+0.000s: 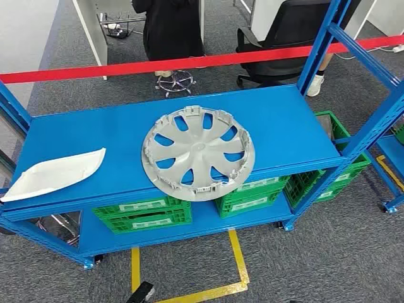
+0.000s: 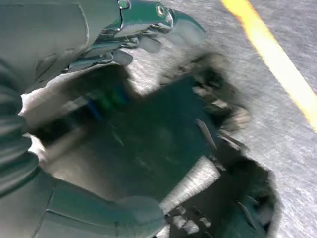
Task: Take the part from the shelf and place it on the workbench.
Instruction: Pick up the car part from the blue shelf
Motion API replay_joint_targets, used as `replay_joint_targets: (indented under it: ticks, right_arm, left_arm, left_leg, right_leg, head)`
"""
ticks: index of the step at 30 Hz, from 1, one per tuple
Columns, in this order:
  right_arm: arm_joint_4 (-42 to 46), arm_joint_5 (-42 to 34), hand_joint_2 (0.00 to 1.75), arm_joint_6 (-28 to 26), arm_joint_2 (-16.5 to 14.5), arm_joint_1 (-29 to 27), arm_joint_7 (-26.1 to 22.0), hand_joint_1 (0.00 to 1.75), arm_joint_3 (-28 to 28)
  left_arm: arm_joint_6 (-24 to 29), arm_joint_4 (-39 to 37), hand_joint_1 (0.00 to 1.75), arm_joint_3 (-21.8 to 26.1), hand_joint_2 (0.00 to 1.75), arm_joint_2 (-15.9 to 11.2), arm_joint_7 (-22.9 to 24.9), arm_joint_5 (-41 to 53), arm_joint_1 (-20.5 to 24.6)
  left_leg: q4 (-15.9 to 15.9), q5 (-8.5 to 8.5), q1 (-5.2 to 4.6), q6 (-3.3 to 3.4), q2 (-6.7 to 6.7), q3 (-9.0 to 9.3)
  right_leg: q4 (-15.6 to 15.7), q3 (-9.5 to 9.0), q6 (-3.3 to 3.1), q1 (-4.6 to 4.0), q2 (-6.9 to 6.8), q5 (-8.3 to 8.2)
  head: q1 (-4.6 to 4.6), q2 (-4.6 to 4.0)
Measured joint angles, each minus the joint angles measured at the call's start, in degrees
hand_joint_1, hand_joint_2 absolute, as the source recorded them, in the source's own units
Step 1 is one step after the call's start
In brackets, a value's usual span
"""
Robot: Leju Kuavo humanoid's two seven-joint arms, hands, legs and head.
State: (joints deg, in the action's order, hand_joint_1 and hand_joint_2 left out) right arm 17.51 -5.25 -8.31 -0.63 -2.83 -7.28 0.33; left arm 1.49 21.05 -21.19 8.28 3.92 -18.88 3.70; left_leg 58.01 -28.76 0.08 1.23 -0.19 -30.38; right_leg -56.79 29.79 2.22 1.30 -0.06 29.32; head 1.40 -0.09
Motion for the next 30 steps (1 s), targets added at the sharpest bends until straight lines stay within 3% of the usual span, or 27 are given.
replay_joint_targets:
  ticks: [14, 16, 20, 25, 30]
  right_arm:
    - [-4.15, -3.45, 1.75, -11.60, -0.90, 3.73, -10.77, 0.00, 0.70]
    - [-4.48, -4.04, 1.75, -14.27, -1.04, 4.04, -15.10, 0.00, 0.68]
    - [-3.32, -6.60, 1.75, -21.65, 0.10, 6.81, -29.64, 0.00, -1.45]
    - [5.38, 5.48, 1.75, -27.27, 3.55, 12.17, -32.74, 0.00, -7.01]
    - [18.52, 19.70, 1.75, -29.97, 2.46, 12.09, -32.92, 0.00, -12.97]
  left_arm:
    - [2.26, -2.02, 0.00, -15.10, 1.75, 4.98, 1.44, -13.91, 6.70]
    - [2.46, -2.24, 0.00, -16.17, 1.75, 5.20, 1.41, -15.05, 7.06]
    - [0.36, -2.72, 0.00, -19.60, 1.75, 5.34, 1.97, -11.62, 8.17]
    - [0.03, -3.28, 0.00, -23.30, 1.75, 5.43, 2.56, -10.19, 9.31]
    - [1.30, -3.54, 0.00, -24.90, 1.75, 5.45, 1.83, -9.93, 9.69]
  left_leg:
    - [0.00, 0.02, 0.03, 0.00, 0.02, -0.01]
    - [0.00, 0.02, 0.02, 0.00, 0.02, -0.03]
    - [0.01, 0.09, -0.02, 0.00, 0.08, -0.18]
    - [0.06, 0.27, -0.07, 0.11, 0.15, -0.21]
    - [0.08, 0.30, -0.06, 0.10, 0.07, -0.22]
  right_leg:
    - [-0.04, 0.01, 0.00, -0.02, 0.02, -0.01]
    - [-0.05, 0.02, 0.00, -0.02, 0.02, -0.01]
    - [-0.12, 0.17, 0.02, 0.02, 0.13, -0.11]
    - [-0.11, 0.24, 0.10, 0.07, 0.12, -0.27]
    - [-0.13, 0.28, 0.09, 0.04, 0.02, -0.32]
  head:
    - [-0.01, 0.00]
    - [-0.02, 0.00]
    - [-0.01, 0.00]
    - [-0.04, 0.00]
    - [0.00, 0.00]
